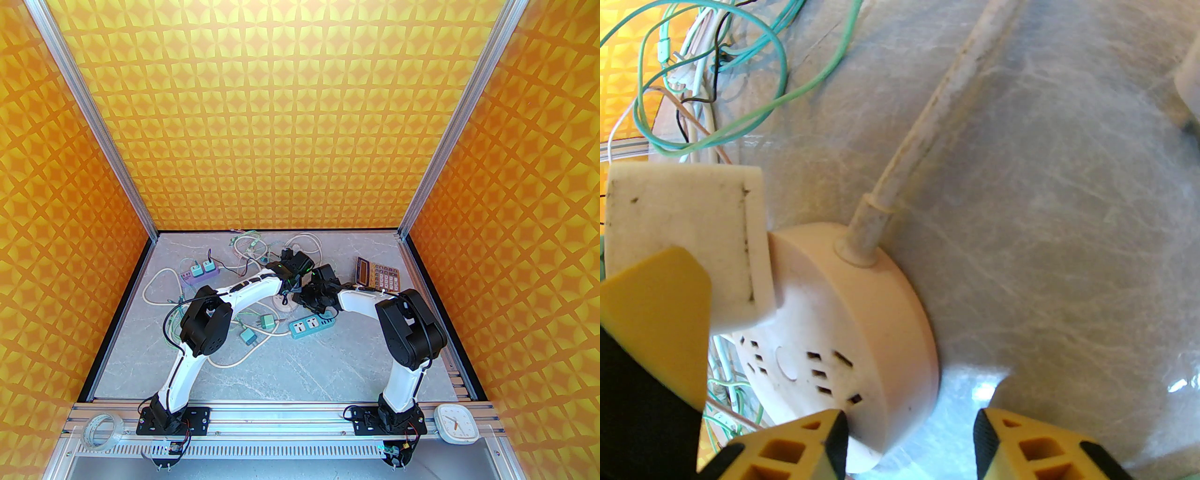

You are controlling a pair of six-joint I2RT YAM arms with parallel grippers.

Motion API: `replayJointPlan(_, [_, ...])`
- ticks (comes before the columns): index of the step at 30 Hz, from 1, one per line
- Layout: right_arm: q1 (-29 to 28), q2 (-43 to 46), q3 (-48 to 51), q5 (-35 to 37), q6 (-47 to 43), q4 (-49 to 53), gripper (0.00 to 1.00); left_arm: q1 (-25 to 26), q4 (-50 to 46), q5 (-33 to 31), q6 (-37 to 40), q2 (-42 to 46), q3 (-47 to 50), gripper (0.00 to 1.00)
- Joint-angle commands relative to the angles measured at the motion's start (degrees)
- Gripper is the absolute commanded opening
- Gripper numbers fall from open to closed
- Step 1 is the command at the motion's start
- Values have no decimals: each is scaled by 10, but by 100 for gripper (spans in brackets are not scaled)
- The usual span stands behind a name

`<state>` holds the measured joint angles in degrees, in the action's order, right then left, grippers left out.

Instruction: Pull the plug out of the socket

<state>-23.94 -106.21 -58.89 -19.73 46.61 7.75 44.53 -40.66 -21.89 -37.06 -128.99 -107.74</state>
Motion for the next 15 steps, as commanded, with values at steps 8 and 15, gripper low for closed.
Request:
replayJointPlan(8, [-22,-63,-42,-14,5,-73,46,15,-3,61,0,-9,-8,2])
replayJointPlan(15, [-30,-85,-53,14,0,-37,35,16,-2,71,-1,-12,-8,2])
